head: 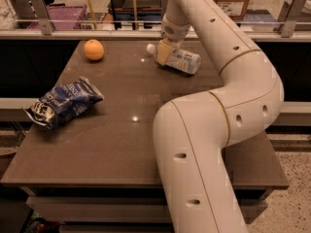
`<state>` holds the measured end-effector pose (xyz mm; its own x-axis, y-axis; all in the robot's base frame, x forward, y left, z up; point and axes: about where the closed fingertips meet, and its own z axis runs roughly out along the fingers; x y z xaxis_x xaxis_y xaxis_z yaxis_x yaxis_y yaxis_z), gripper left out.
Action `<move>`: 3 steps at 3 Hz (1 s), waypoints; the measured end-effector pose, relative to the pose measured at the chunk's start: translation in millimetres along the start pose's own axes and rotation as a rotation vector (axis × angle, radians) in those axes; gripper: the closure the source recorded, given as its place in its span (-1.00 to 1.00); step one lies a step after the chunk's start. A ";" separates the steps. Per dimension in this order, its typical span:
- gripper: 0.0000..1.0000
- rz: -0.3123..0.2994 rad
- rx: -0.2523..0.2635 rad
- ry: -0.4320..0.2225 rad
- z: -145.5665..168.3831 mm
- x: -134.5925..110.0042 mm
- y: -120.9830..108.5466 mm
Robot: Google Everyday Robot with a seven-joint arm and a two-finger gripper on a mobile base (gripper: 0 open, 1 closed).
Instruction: Place blue plastic bottle upright
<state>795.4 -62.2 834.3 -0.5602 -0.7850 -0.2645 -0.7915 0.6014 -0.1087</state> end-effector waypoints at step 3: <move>1.00 0.113 0.066 -0.057 -39.9 19.6 -19.2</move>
Offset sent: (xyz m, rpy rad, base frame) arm -0.0259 -0.0383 0.0362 0.0440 -0.0689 -0.1381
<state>789.8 -95.1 869.4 -0.6287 -0.7028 -0.3329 -0.7051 0.6957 -0.1371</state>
